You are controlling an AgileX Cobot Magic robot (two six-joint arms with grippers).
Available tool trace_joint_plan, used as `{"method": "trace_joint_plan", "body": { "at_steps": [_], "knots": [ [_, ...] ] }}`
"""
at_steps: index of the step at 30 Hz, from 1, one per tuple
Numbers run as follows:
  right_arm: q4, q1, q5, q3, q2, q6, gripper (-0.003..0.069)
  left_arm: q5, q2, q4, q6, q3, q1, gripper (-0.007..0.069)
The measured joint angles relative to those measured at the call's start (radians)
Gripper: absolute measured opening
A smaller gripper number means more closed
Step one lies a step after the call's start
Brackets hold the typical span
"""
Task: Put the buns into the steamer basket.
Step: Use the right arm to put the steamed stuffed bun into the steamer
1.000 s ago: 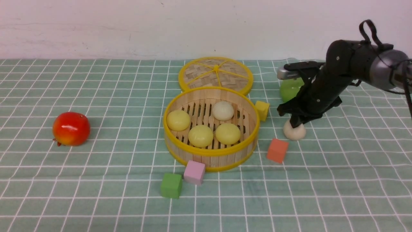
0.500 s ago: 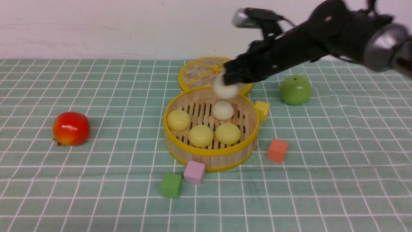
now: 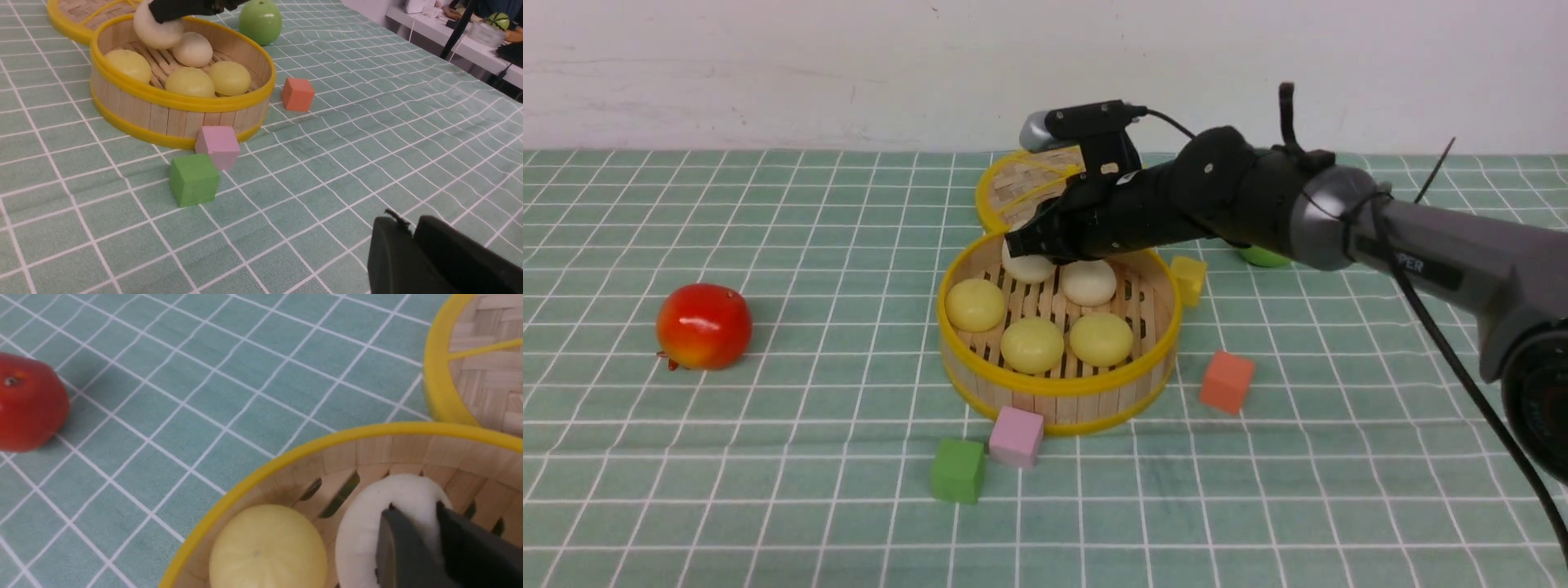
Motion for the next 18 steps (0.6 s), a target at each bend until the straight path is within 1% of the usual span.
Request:
{"method": "trace_joint_plan", "body": {
  "at_steps": [1,2,7,10,11,13,14,16,18],
  "knots": [
    [0.000,0.000,0.000,-0.001,0.002,0.000,0.0125,0.000,0.000,0.000,0.000,0.000,0.000,0.0072],
    [0.000,0.000,0.000,-0.001,0.009,0.000,0.0166,0.000,0.000,0.000,0.000,0.000,0.000,0.0072],
    [0.000,0.000,0.000,-0.001,0.033,-0.001,0.0288,0.000,0.000,0.000,0.000,0.000,0.000,0.0072],
    [0.000,0.000,0.001,-0.001,0.041,-0.001,0.0384,0.000,0.000,0.000,0.000,0.000,0.000,0.0072],
    [0.000,0.000,0.002,-0.001,0.041,-0.001,0.0391,0.000,0.000,0.000,0.000,0.000,0.000,0.0072],
    [0.000,0.000,0.003,-0.001,0.038,0.003,0.0456,0.000,0.000,0.000,0.000,0.000,0.000,0.0072],
    [0.000,0.000,0.008,-0.001,0.034,0.005,0.0475,0.000,0.000,0.000,0.000,0.000,0.000,0.0072],
    [-0.002,-0.002,0.019,-0.001,0.026,0.006,0.0490,0.000,0.000,0.000,0.000,0.000,0.000,0.0072],
    [-0.032,-0.009,0.070,-0.001,-0.018,0.011,0.0499,0.000,0.000,0.000,0.000,0.000,0.000,0.0072]
  ]
}}
